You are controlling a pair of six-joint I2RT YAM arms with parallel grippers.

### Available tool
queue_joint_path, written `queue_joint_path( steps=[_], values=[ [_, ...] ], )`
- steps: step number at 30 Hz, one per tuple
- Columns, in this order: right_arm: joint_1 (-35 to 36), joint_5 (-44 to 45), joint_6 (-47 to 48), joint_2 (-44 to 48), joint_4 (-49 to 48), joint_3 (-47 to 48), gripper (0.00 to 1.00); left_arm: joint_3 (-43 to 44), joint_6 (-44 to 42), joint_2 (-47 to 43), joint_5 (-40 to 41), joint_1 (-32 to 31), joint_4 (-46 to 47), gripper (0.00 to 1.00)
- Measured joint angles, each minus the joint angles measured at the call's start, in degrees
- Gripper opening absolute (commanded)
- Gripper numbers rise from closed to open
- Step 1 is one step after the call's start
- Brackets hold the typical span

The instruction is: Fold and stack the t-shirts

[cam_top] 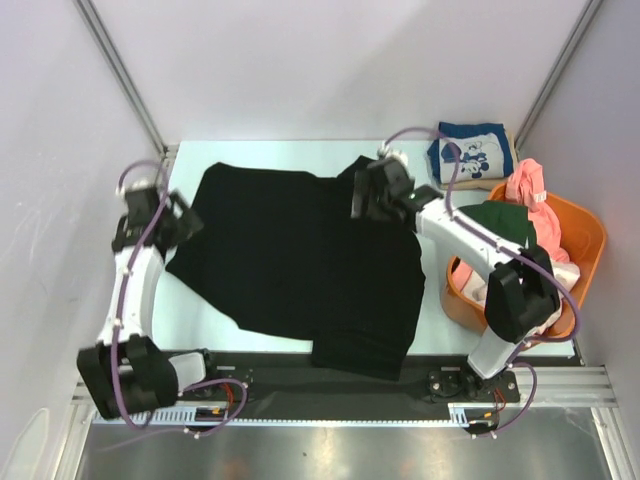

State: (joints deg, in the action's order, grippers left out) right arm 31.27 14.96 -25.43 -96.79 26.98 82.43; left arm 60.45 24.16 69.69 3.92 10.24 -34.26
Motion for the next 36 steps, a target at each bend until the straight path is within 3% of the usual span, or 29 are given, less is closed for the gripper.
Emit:
queue_joint_path(
  steps=[5, 11, 15, 18, 21, 22, 24, 29, 36],
  values=[
    [3.43, -0.42, -6.47, 2.32, 1.05, -14.25, 0.98, -16.87, 4.44, -8.22, -6.29, 8.98, 0.66, 0.91],
    [1.95, -0.31, -14.45, 10.93, 2.73, -27.34, 0.98, -27.21, 9.09, -13.44, -12.33, 14.45, 4.00, 0.86],
    [-0.39, -1.40, -16.41, 12.61, 1.66, -30.01, 0.95, -32.85, 13.42, -12.81, -14.88, 14.64, 9.05, 0.78],
    [-3.89, -2.62, -16.22, 10.19, -0.22, -30.27, 0.92, -34.88, 15.43, -10.08, -15.30, 14.64, 12.46, 0.63],
    [-6.12, -3.34, -14.99, 6.75, -1.14, -29.00, 0.92, -34.88, 16.28, -8.57, -15.34, 14.64, 14.69, 0.68],
    [-6.45, -3.50, -14.36, 5.73, -1.14, -28.00, 0.92, -34.36, 16.28, -8.57, -15.32, 14.64, 14.64, 0.78],
    [-6.86, -3.63, -12.66, 4.22, -1.05, -24.90, 0.93, -32.20, 15.74, -8.63, -14.64, 14.21, 14.51, 0.84],
    [-9.70, -4.20, -8.35, -4.68, -0.96, -6.25, 0.90, -19.54, 15.30, -4.96, -13.14, 12.55, 17.31, 0.83],
    [-17.22, -8.11, -5.25, -25.53, -1.46, 20.04, 0.83, 5.73, 15.28, 22.29, -11.54, 8.20, 21.62, 0.80]
  ],
)
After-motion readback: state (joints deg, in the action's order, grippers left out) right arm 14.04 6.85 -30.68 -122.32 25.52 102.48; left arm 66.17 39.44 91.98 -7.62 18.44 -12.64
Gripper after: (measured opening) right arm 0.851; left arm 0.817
